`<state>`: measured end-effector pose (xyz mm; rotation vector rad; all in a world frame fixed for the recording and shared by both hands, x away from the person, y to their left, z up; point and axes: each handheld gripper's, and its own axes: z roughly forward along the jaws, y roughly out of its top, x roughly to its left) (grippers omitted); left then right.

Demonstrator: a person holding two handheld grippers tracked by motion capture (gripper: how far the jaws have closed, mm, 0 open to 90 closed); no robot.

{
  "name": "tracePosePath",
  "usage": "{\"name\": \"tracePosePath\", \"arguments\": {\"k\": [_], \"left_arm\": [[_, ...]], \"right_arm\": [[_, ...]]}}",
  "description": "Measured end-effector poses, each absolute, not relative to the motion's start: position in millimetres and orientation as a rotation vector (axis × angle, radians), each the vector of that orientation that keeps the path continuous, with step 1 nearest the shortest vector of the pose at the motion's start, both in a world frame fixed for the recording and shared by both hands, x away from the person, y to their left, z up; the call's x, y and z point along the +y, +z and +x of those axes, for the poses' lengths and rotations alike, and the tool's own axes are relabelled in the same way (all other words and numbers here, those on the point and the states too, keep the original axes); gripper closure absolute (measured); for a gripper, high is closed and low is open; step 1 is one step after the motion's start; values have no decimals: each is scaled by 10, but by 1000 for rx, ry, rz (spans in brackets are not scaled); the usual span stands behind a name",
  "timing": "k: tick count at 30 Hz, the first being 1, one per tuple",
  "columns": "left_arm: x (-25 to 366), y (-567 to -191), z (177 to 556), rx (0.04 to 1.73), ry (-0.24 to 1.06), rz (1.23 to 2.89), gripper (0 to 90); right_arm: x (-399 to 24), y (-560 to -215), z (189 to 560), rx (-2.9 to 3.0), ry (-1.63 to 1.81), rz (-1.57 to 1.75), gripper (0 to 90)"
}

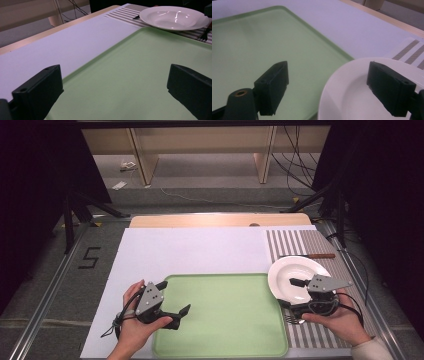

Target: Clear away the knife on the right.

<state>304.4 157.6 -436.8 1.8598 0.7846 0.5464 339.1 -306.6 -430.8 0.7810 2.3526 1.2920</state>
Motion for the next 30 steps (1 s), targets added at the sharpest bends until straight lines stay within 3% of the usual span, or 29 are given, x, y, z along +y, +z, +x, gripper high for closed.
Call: {"name": "tracePosePath", "arguments": {"k": [30], "left_arm": [[1575,-4355,3023,778,570,1862,0]], "right_arm": [[-3285,-4077,3873,2350,1143,789,185]]}}
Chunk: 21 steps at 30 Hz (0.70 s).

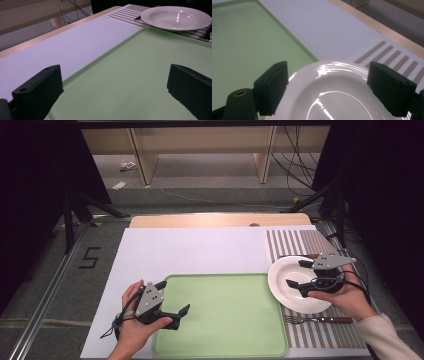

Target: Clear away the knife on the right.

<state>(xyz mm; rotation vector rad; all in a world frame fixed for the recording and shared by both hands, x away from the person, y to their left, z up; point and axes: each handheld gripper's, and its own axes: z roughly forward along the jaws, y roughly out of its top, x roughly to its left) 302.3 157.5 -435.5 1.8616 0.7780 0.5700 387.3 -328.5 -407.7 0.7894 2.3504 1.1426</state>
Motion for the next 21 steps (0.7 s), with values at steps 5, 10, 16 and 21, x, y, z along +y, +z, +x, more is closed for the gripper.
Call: {"name": "tracePosePath", "arguments": {"k": [5,10,16,21], "left_arm": [[1580,-4346,3024,779,576,1852,0],[1584,-4345,3024,783,579,1850,0],[1584,-4345,3024,783,580,1850,0],[1582,-4343,3022,781,581,1847,0]], "right_arm": [[-3317,-4027,3970,2351,1107,780,183],[-3350,-3991,4050,2352,1087,786,181],[-3377,-3967,4098,2349,1075,788,180],[-3399,-3959,4120,2348,1063,794,180]]}}
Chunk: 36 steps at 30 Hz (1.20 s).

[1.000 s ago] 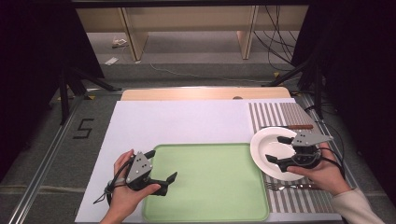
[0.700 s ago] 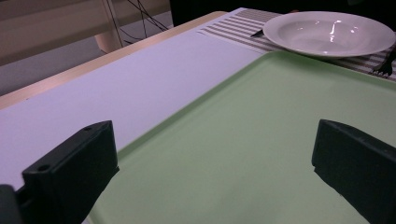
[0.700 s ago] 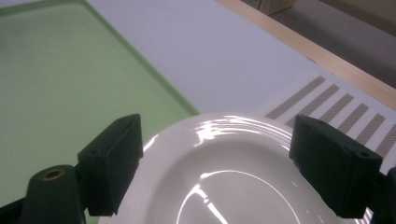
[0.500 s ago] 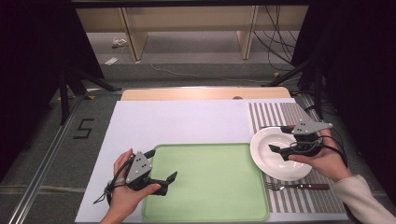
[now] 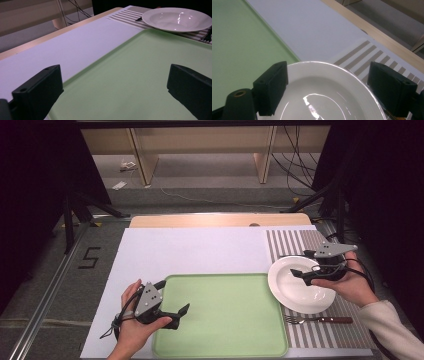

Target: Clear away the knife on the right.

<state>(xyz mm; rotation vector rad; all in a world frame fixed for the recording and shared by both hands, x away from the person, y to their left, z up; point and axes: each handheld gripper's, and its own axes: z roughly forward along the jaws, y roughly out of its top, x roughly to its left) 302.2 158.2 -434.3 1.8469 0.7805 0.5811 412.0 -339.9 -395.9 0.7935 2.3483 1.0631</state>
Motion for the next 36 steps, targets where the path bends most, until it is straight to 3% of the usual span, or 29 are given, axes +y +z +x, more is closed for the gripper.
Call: {"name": "tracePosePath", "arguments": {"k": [22,36], "left_arm": [[1579,-4343,3017,775,582,1848,0],[1582,-4344,3014,777,580,1850,0]], "right_arm": [[-3536,-3928,4319,2343,983,821,181],[-3817,-3985,4710,2385,769,878,180]]}}
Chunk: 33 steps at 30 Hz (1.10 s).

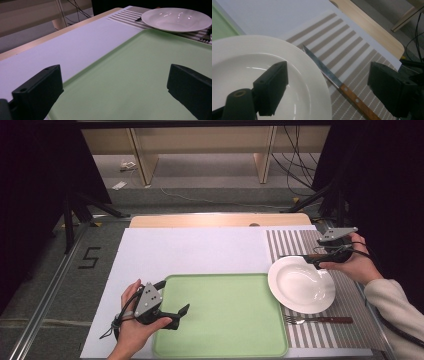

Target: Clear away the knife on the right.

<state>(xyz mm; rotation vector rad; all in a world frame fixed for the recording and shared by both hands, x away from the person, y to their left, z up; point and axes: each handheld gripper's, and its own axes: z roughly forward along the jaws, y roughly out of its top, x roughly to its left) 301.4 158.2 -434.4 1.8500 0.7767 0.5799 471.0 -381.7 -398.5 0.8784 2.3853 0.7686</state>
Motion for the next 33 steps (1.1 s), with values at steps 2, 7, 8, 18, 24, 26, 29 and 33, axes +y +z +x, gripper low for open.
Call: {"name": "tracePosePath", "arguments": {"k": [2,7,8,18,24,26,29,33], "left_arm": [[1580,-4344,3011,777,579,1850,0],[1581,-4346,3009,779,581,1848,0],[1581,-4347,3009,779,582,1848,0],[1588,-4350,3002,781,582,1848,0],[1595,-4347,2998,782,584,1847,0],[1601,-4346,2996,782,584,1849,0],[1606,-4347,2995,783,583,1844,0],[1610,-4345,2994,785,583,1843,0]], "right_arm": [[-3848,-4003,4768,2392,731,889,176],[-3890,-4041,4895,2420,671,896,171],[-3894,-4052,4919,2424,655,893,170],[-4010,-4135,5114,2465,503,893,168],[-4036,-4163,5209,2506,399,892,169],[-4039,-4189,5272,2518,348,899,169],[-4037,-4229,5325,2539,279,880,169],[-4017,-4287,5377,2559,200,845,178]]}}
